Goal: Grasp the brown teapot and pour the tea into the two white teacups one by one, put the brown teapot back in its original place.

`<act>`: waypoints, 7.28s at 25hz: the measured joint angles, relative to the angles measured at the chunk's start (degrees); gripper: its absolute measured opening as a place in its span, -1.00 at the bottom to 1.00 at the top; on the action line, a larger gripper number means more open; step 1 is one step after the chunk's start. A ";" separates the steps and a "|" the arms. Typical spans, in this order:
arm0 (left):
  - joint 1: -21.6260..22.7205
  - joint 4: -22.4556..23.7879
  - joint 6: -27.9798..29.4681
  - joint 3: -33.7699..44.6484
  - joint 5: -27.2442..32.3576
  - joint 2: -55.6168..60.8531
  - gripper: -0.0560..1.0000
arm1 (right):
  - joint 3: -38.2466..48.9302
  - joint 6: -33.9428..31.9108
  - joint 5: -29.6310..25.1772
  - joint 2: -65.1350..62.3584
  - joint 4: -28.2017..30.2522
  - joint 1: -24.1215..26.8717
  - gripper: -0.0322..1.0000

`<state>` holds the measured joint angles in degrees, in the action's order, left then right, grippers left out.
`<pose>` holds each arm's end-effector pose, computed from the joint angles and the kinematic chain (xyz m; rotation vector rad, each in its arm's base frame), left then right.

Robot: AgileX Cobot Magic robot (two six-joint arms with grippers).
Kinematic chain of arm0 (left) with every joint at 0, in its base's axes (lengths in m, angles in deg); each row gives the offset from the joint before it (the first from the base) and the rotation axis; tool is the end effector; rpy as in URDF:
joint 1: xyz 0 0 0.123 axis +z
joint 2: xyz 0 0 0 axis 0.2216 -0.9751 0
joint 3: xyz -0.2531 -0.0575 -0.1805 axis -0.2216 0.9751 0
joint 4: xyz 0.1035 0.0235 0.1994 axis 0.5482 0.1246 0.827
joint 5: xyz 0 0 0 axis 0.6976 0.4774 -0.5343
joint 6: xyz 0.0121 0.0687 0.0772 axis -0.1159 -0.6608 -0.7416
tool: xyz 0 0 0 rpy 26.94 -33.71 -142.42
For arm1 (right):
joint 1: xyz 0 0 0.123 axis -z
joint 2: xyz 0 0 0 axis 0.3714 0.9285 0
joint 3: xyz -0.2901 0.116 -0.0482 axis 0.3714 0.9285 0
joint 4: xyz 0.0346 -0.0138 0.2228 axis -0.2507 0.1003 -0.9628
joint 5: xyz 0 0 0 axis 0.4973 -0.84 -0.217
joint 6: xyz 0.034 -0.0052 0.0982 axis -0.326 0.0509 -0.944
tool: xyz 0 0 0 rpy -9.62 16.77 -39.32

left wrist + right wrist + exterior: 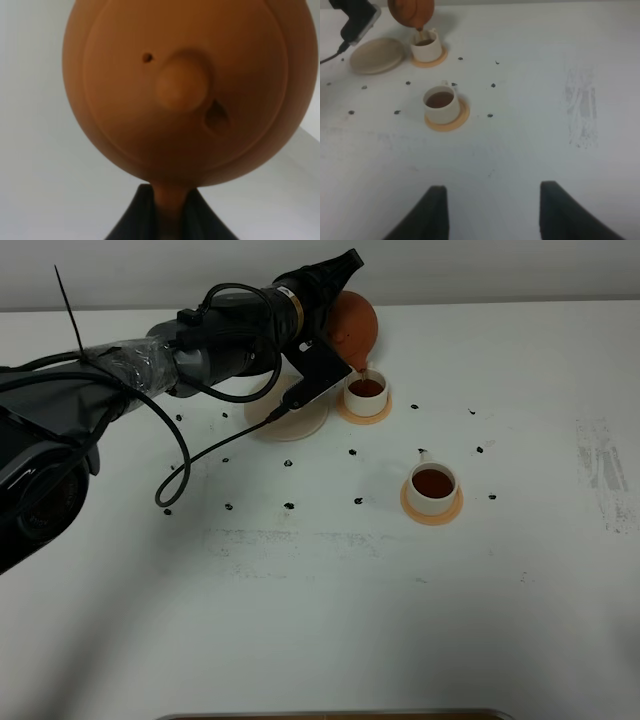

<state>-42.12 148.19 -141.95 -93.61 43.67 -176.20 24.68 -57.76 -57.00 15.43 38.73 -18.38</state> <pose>0.4827 -0.2648 0.1927 2.2202 0.4160 1.1013 -0.0504 0.0265 0.2595 -0.1765 2.0283 0.1355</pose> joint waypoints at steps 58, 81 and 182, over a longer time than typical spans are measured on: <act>-0.07 -18.26 3.09 2.74 2.22 3.54 -0.66 | 0.00 0.00 0.00 -0.05 0.00 0.00 -0.09; -2.17 -73.72 12.01 31.68 24.26 28.25 -0.66 | 0.00 0.00 0.00 -0.05 0.00 0.00 -0.09; 7.93 -81.46 46.34 5.70 39.66 10.20 0.00 | 0.00 0.00 0.00 -0.05 1.49 0.00 -0.09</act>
<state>-34.19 66.74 -95.61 -87.91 83.33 -166.01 24.68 -57.76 -57.00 15.38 40.22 -18.38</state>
